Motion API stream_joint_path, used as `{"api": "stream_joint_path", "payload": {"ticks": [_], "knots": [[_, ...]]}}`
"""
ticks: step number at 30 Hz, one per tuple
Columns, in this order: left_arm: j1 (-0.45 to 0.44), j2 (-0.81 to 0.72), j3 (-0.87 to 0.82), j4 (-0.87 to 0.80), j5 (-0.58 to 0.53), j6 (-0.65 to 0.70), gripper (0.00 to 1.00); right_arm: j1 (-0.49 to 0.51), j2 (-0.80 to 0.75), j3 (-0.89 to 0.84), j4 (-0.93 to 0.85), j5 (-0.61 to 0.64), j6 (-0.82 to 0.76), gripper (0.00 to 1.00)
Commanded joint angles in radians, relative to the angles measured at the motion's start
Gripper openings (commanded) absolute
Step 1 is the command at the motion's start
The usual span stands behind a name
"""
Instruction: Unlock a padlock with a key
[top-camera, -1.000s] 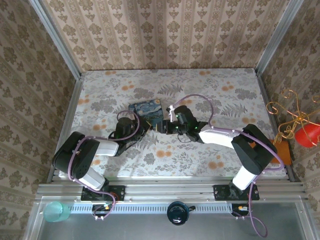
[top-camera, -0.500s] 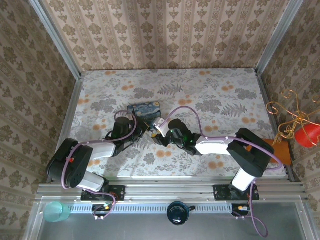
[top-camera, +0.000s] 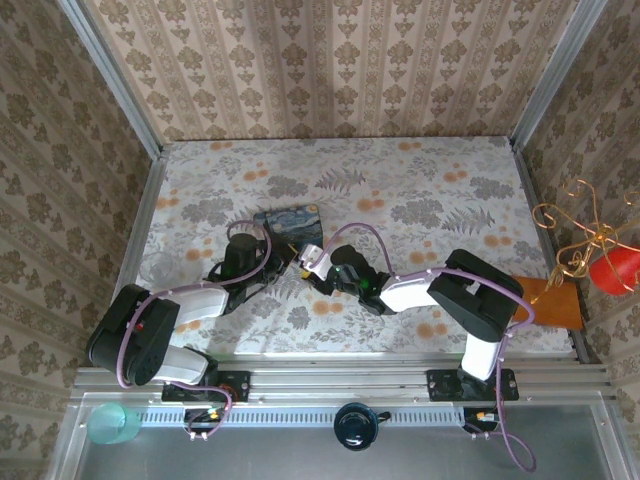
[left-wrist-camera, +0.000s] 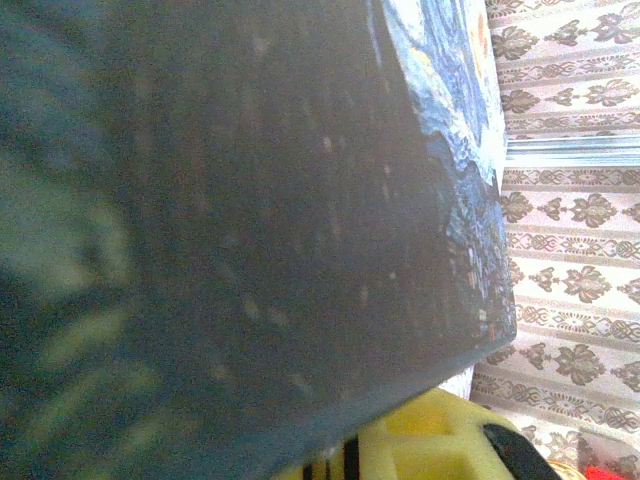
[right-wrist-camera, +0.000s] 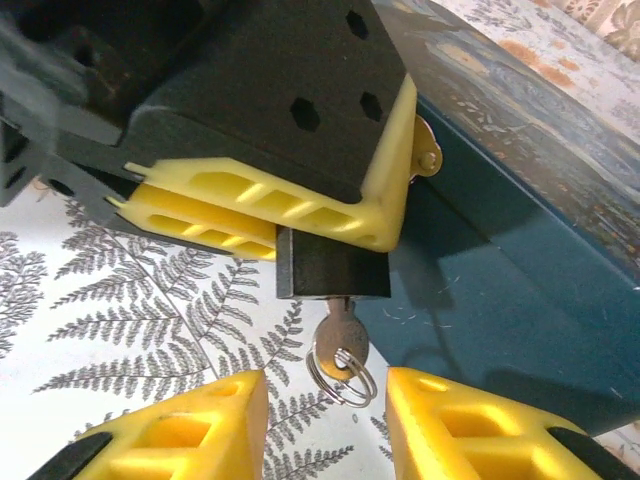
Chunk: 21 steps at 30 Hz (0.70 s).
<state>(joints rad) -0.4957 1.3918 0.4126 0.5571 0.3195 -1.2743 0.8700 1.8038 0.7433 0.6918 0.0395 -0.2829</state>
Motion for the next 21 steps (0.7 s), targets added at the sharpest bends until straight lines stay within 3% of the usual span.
{"api": "stream_joint_path", "payload": {"ticks": [1,16,21], "knots": [[0.000,-0.017,-0.005,0.038,0.029,0.009,0.05,0.013,0.026,0.003,0.060,0.071,-0.053,0.36],[-0.013,-0.004,0.002,0.041,0.026,0.008,0.05,0.024,0.057,0.005,0.123,0.117,-0.070,0.38],[-0.020,0.000,0.004,0.042,0.020,0.005,0.05,0.026,0.071,0.008,0.119,0.087,-0.073,0.34]]}}
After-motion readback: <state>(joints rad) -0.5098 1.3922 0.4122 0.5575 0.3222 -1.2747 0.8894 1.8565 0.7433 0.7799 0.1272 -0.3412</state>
